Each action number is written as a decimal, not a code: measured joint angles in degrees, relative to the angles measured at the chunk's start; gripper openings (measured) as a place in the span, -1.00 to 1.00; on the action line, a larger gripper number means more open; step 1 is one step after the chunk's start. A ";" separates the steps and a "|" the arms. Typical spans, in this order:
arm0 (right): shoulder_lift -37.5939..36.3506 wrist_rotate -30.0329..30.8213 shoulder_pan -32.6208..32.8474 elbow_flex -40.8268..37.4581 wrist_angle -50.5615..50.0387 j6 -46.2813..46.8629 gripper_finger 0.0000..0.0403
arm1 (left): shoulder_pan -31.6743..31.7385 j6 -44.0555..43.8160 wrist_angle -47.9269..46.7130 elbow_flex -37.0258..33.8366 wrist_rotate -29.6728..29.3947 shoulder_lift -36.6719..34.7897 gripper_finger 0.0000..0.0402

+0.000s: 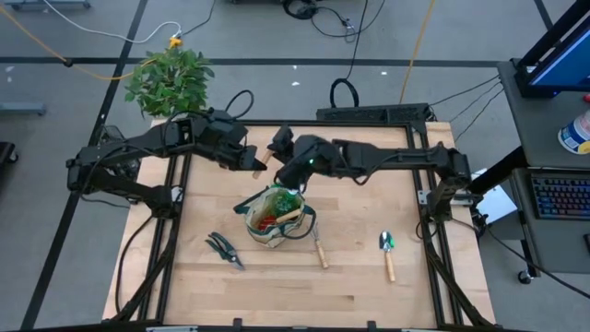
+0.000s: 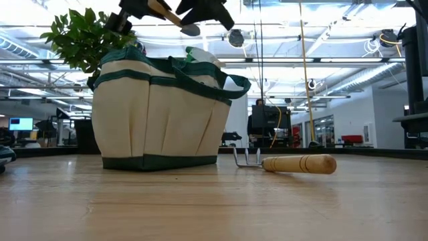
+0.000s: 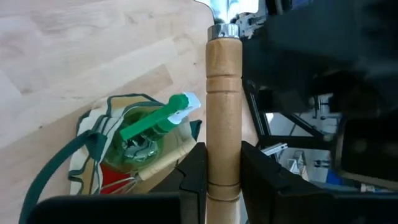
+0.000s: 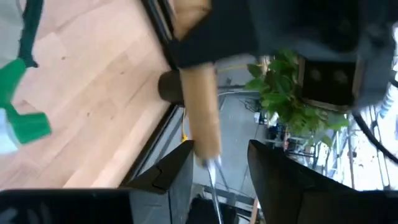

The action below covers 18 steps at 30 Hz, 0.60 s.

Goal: Pick & Place Garden tools in Gardening bag
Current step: Put the brown trowel into the brown bag

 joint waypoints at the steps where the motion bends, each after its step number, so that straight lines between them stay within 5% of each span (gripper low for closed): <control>1: 0.40 0.96 0.35 0.00 0.18 -0.15 -0.29 | -0.02 0.04 0.11 0.00 0.25 0.04 -0.68; 18: 1.46 0.49 0.59 0.00 2.85 5.06 -0.29 | -0.61 -0.25 0.58 0.00 0.25 -0.04 -0.68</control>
